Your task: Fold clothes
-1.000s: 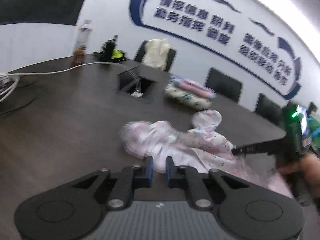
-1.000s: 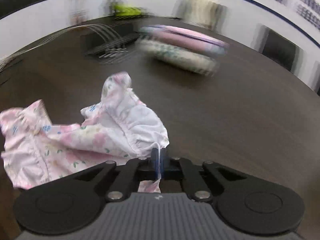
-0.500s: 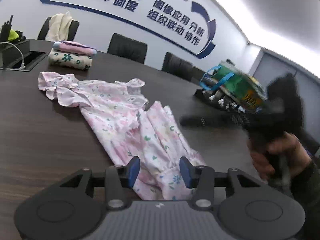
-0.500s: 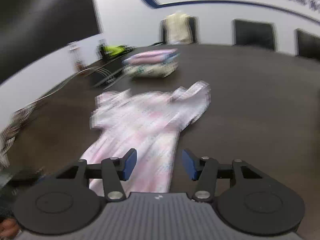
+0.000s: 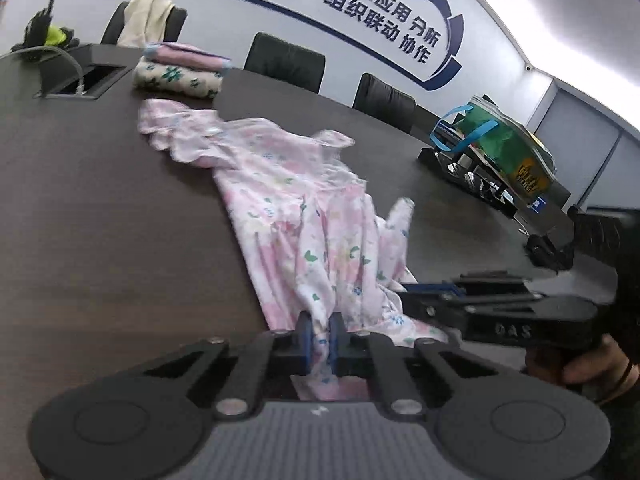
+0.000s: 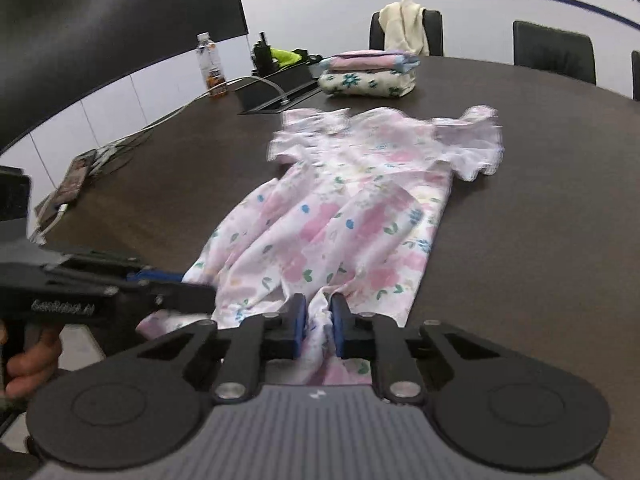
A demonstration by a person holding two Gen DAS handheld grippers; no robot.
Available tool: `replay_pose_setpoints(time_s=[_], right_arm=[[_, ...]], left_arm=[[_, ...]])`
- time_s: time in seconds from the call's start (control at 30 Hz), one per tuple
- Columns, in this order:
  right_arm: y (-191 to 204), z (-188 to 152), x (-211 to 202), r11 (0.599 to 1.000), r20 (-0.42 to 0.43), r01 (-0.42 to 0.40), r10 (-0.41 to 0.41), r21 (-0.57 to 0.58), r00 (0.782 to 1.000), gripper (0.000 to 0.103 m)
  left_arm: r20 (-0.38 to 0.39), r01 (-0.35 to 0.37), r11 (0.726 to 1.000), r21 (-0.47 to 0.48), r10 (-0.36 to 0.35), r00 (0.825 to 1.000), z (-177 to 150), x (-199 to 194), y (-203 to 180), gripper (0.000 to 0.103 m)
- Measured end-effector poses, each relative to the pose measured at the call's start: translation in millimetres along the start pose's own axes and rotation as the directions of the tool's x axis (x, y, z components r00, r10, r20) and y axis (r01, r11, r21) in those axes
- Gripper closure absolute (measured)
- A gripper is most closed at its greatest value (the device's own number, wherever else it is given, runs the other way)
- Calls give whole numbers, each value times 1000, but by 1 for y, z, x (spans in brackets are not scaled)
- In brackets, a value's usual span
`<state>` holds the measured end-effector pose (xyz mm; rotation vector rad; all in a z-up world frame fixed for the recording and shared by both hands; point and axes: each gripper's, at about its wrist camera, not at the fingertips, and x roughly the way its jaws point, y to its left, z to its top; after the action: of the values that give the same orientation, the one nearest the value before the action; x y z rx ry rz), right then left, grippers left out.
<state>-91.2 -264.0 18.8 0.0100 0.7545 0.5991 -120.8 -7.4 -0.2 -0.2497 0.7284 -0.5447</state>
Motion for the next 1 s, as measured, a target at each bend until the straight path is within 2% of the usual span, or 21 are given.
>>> replay_pose_setpoints(time_s=[0.13, 0.2, 0.23, 0.27, 0.37, 0.4, 0.47, 0.53, 0.63, 0.8, 0.83, 0.93, 1.0], right_arm=[[28, -10, -7, 998, 7, -46, 46, 40, 999, 88], [30, -12, -16, 995, 52, -54, 50, 79, 997, 72], [28, -11, -18, 993, 78, -55, 47, 106, 996, 55], [25, -10, -19, 989, 106, -56, 41, 136, 994, 52], [20, -6, -17, 979, 174, -54, 19, 198, 985, 54], [21, -5, -14, 979, 186, -49, 12, 198, 983, 57], [25, 0, -7, 984, 183, -12, -22, 180, 983, 73], [26, 2, -4, 984, 177, 57, -87, 170, 980, 81], [28, 1, -5, 978, 173, 158, -180, 137, 968, 81], [35, -2, -18, 984, 261, 154, -171, 87, 950, 78], [36, -2, -21, 986, 279, 147, -164, 79, 946, 74], [39, -3, -26, 996, 307, 65, -82, 68, 948, 73], [44, -4, -20, 998, 289, 34, -48, 52, 956, 73]], left_arm=[[8, 32, 999, -11, -32, 999, -11, -34, 14, 96], [49, 31, 999, -31, -29, 998, -10, -45, 21, 88], [75, 36, 999, -41, -32, 997, -8, -47, 25, 86], [103, 40, 998, -54, -35, 994, -4, -48, 28, 83], [145, 51, 997, -59, -42, 989, 10, -39, 28, 69], [141, 25, 998, -54, -17, 990, 14, -33, 24, 68], [131, -37, 998, -43, 43, 990, 22, -20, 17, 69], [133, -45, 999, -21, 47, 990, 27, -13, 12, 69], [129, -76, 997, 9, 74, 989, 26, -3, 6, 77], [116, -89, 996, -6, 89, 989, 19, 8, 11, 79], [121, -81, 997, -18, 83, 989, 19, 8, 14, 78], [146, -52, 997, -57, 60, 987, 22, 5, 22, 78], [174, -43, 996, -75, 55, 983, 25, 1, 24, 78]])
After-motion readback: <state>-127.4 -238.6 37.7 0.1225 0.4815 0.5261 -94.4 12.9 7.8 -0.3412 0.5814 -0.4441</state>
